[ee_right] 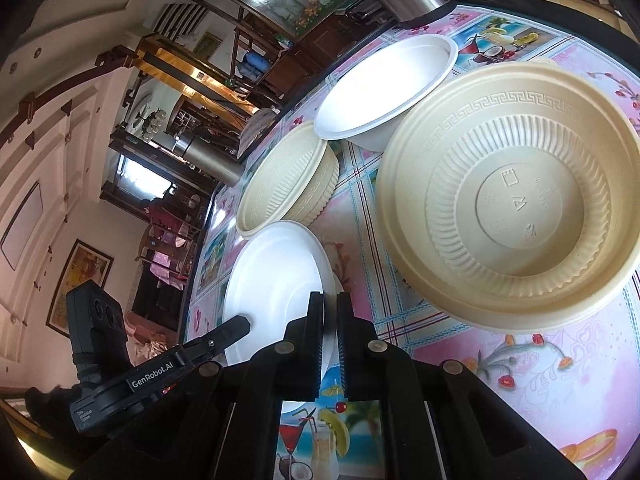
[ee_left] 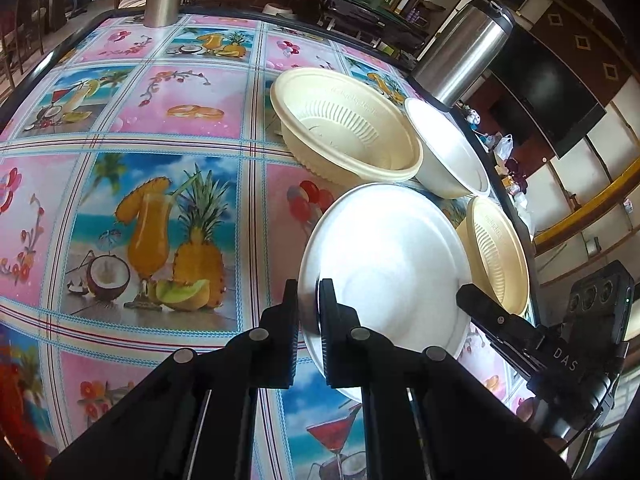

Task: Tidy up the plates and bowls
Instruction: 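Lift the white plate with both grippers and lower it onto the red plates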

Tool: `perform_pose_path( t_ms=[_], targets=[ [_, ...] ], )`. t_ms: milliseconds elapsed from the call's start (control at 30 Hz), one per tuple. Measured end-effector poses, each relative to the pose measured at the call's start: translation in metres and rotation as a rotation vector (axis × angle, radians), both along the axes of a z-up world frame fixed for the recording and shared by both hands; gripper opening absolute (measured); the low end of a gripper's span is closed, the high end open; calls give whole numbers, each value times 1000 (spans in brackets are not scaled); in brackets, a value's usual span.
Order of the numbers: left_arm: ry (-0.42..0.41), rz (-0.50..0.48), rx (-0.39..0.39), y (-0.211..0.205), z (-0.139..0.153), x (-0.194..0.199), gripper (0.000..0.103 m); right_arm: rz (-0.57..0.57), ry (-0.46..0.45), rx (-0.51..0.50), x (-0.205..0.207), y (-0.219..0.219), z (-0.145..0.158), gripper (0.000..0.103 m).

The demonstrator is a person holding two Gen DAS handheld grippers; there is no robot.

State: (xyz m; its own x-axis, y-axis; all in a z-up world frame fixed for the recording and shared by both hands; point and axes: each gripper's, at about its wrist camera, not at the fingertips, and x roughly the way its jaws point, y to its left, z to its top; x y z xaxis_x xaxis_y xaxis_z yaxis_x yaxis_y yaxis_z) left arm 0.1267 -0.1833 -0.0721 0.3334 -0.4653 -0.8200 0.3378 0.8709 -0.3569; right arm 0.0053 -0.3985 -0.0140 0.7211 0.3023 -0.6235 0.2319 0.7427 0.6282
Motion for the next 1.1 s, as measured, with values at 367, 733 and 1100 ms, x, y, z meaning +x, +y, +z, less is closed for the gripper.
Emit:
perform_pose_path(
  t_ms=[367, 733, 1100],
  targets=[
    [-100, 110, 44, 47, 10, -38, 8, 77, -36, -30, -7, 38, 4, 7],
    [-265, 256, 113, 128, 42, -93, 8, 225, -129, -31, -18, 112, 9, 7],
    [-313, 345, 118, 187, 55, -119, 8, 312, -198, -35, -27, 173, 15, 7]
  ],
)
